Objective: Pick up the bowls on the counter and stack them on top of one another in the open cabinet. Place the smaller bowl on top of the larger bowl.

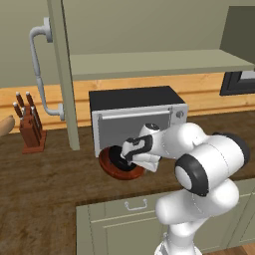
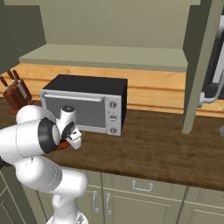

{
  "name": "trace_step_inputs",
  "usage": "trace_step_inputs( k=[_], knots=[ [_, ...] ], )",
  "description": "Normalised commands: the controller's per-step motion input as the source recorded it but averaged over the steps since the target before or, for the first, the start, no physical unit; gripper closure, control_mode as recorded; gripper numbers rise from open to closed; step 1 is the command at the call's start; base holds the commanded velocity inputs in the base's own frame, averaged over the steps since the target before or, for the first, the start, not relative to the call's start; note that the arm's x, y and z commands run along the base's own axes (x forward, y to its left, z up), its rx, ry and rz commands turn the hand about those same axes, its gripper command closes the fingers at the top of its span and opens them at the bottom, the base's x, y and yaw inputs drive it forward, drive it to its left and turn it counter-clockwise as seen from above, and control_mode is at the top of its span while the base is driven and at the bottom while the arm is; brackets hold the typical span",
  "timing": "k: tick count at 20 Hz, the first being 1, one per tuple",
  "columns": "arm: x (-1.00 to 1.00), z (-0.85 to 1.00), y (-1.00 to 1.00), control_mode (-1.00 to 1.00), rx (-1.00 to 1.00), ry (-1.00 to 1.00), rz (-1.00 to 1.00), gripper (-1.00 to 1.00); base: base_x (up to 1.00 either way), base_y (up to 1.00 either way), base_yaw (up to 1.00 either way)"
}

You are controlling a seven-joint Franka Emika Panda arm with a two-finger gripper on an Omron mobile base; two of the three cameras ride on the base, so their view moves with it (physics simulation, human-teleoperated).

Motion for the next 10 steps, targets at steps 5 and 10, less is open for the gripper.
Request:
trace_step_inputs(
  k=[5, 10],
  knots=[
    [-0.4, 0.1, 0.0, -1.0, 0.0, -0.05, 0.0, 1.0, 0.0, 0.0, 0.0],
    [-0.5, 0.0, 0.0, -1.0, 0.0, -0.18, 0.0, 1.0, 0.0, 0.0, 0.0]
  ],
)
